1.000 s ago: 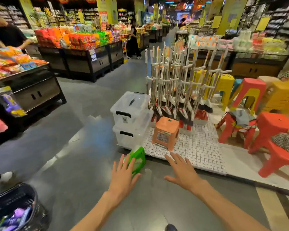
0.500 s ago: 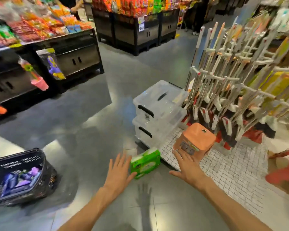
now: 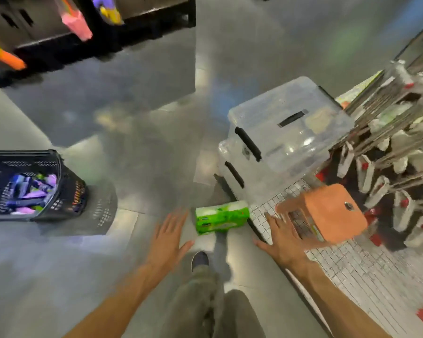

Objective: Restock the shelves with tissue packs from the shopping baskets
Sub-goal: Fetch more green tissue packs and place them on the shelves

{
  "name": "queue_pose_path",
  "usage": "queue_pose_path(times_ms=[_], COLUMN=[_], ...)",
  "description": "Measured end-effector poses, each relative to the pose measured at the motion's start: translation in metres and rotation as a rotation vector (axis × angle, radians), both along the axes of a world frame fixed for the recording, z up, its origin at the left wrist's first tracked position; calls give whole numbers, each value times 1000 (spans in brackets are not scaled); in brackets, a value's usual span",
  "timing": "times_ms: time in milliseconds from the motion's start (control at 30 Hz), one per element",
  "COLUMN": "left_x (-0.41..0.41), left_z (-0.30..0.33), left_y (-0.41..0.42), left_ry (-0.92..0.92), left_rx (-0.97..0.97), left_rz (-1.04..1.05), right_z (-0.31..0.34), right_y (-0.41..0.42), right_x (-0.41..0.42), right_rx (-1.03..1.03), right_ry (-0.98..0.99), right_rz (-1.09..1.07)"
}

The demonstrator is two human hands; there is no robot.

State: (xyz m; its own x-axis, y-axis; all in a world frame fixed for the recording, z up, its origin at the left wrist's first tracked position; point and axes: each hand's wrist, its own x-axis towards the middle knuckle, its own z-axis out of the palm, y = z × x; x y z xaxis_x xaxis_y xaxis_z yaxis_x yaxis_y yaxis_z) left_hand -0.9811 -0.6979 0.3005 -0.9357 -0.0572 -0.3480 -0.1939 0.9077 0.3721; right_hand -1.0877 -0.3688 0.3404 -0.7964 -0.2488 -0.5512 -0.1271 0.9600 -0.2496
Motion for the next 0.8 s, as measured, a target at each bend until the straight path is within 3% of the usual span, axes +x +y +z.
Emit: queue_pose_path(times_ms=[267, 500, 667, 800], left_x=[-56, -63, -61, -69], left_z=[-119, -305, -437, -520], left_y=[6, 32, 41, 40], left_ry=[-195, -335, -349, -336], left_rx=[79, 267, 299, 441], left_rz=[203, 429, 541, 640], right_z=[-132, -328, -449, -535], right_y=[10, 37, 41, 47], right_x=[-82, -111, -123, -131], right_rx=[-57, -111, -226, -348], right_ry=[-191, -383, -444, -458], right_rz=[-110, -296, -462, -439])
